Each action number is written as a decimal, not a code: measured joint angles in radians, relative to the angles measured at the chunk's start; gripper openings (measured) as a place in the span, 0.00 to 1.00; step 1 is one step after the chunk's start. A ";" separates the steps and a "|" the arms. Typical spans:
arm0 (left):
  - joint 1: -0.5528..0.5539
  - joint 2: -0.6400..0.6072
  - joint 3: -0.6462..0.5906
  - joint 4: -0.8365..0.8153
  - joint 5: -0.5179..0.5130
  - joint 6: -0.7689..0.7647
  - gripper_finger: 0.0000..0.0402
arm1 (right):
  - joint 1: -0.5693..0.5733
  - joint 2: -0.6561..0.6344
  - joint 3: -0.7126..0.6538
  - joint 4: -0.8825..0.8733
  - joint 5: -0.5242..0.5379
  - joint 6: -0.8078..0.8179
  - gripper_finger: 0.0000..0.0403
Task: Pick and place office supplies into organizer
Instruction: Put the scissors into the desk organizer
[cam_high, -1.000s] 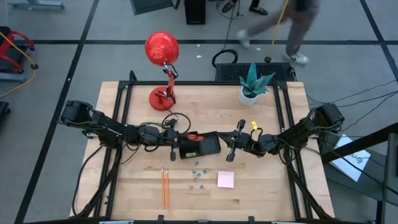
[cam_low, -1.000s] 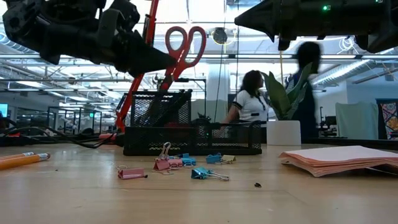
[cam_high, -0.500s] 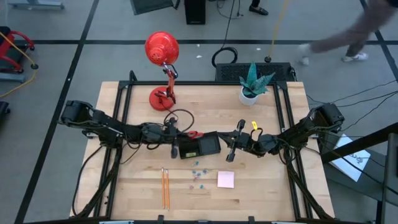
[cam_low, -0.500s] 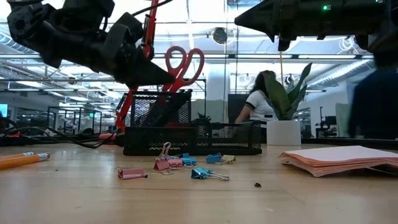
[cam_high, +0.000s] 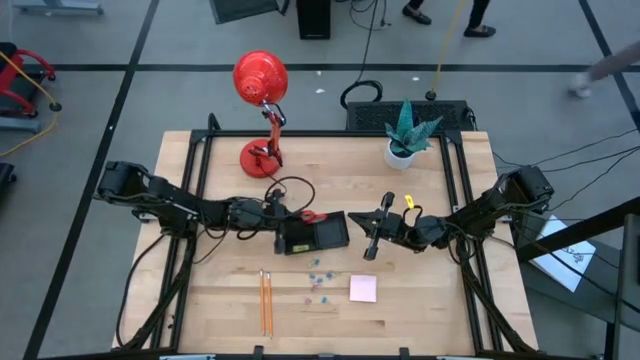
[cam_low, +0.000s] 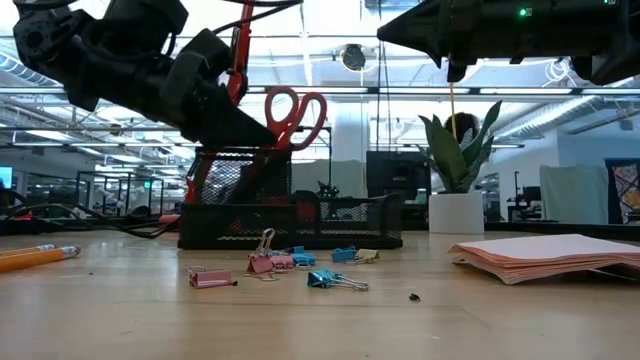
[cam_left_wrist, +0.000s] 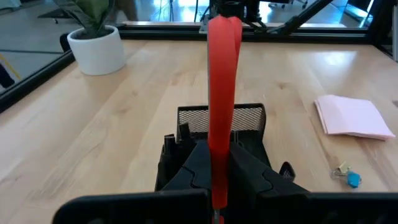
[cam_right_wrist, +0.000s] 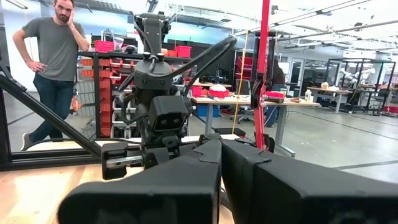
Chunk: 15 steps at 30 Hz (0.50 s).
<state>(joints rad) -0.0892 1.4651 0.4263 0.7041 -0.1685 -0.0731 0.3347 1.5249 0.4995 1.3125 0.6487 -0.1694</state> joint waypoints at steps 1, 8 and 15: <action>0.004 0.000 0.000 -0.003 0.004 -0.007 0.05 | 0.000 0.000 0.000 0.000 0.000 0.000 0.00; 0.012 0.000 0.000 0.004 0.021 -0.016 0.11 | 0.000 0.000 0.000 0.000 0.000 0.001 0.00; 0.012 0.004 -0.003 0.025 0.089 0.025 0.32 | 0.000 0.000 0.000 0.000 0.000 0.001 0.00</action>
<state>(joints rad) -0.0772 1.4689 0.4232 0.7291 -0.0797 -0.0477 0.3347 1.5249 0.4995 1.3125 0.6487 -0.1688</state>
